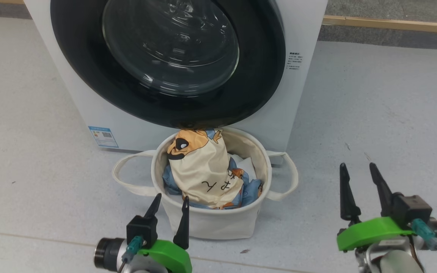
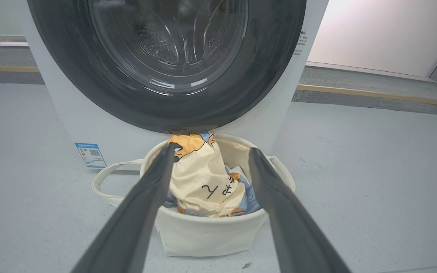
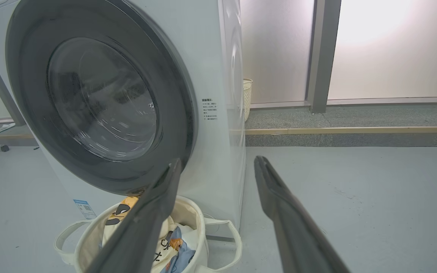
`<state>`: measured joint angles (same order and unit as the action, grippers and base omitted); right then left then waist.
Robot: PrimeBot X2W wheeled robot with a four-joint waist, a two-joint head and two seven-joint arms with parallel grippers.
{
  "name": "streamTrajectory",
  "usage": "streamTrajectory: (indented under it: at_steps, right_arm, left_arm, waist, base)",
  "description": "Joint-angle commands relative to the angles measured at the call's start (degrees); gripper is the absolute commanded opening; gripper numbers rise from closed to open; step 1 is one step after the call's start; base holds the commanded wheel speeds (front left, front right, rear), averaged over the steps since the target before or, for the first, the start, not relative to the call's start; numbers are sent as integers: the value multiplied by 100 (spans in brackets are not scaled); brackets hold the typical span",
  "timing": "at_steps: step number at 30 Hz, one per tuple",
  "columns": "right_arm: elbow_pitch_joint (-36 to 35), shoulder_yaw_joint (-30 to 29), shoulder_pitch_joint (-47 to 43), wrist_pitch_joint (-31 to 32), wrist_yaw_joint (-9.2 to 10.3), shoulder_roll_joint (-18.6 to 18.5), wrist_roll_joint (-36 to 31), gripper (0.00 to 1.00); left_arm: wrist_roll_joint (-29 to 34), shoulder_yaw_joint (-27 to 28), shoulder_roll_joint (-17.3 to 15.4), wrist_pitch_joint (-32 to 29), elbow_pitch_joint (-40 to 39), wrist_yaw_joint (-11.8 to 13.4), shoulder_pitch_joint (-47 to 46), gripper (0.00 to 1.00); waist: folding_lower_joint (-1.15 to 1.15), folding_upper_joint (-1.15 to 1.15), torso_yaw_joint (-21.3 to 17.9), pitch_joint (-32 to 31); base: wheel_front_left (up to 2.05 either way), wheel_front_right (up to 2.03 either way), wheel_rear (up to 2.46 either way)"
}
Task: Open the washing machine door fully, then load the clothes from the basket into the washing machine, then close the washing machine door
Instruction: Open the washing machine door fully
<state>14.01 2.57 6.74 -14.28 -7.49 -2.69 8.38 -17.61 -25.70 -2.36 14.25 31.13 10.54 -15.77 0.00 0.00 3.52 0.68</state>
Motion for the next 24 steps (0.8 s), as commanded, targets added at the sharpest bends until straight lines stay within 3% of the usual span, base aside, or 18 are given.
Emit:
streamTrajectory:
  at_steps: [1, 9, 21, 22, 24]
  right_arm:
    - [-234, 73, 212, -72, 0, -19, 11, 100]
    - [-638, -334, 220, -72, 0, -19, -170, 100]
    - [-260, -310, 250, -72, 0, -19, 153, 100]
    - [-220, -267, 276, -72, 0, -19, 200, 0]
    - [-200, -237, 308, -72, 0, -19, 298, 0]
  left_arm:
    - [67, 172, -52, 74, -201, -21, -214, 100]
    - [97, 181, -52, 74, -256, -46, -221, 100]
    - [115, 148, -52, 74, -233, -47, -257, 100]
    - [116, 142, -52, 74, -230, -47, -264, 100]
    - [116, 137, -52, 74, -227, -45, -273, 100]
  waist:
    - [0, 0, -2, 6]
    - [0, 0, -3, 52]
    - [0, 0, -1, 162]
    - [0, 0, 0, 185]
    - [0, 0, 1, 208]
  base:
    - [0, 0, 0]
    - [0, 0, 0]
    - [0, 0, 0]
    - [0, 0, 0]
    - [0, 0, 0]
